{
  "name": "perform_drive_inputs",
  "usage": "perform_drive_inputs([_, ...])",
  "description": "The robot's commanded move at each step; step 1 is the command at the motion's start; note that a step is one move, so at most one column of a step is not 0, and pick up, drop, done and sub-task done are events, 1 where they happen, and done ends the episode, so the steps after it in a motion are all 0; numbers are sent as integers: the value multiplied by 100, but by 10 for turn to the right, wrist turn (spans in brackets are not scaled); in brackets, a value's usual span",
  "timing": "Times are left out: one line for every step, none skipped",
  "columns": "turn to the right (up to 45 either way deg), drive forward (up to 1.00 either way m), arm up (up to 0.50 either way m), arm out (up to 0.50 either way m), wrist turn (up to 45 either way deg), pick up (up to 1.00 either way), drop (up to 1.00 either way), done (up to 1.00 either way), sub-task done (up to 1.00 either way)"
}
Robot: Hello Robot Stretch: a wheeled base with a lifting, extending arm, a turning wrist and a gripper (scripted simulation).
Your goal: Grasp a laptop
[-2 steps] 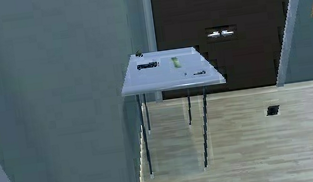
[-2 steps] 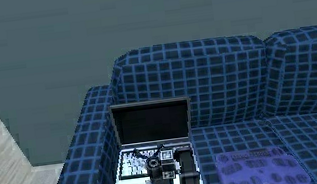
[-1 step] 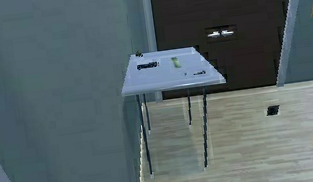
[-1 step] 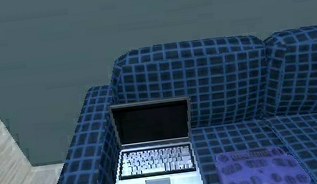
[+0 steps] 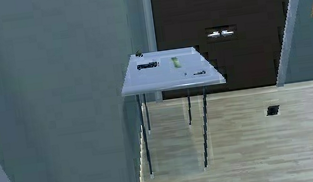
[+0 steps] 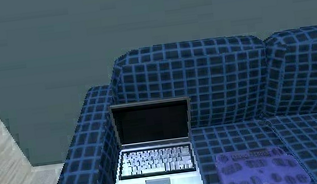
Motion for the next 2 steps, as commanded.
perform_drive_inputs([0,0,10,0,0,0,0,0,0])
perform_drive_inputs([0,0,0,0,0,0,0,100,0])
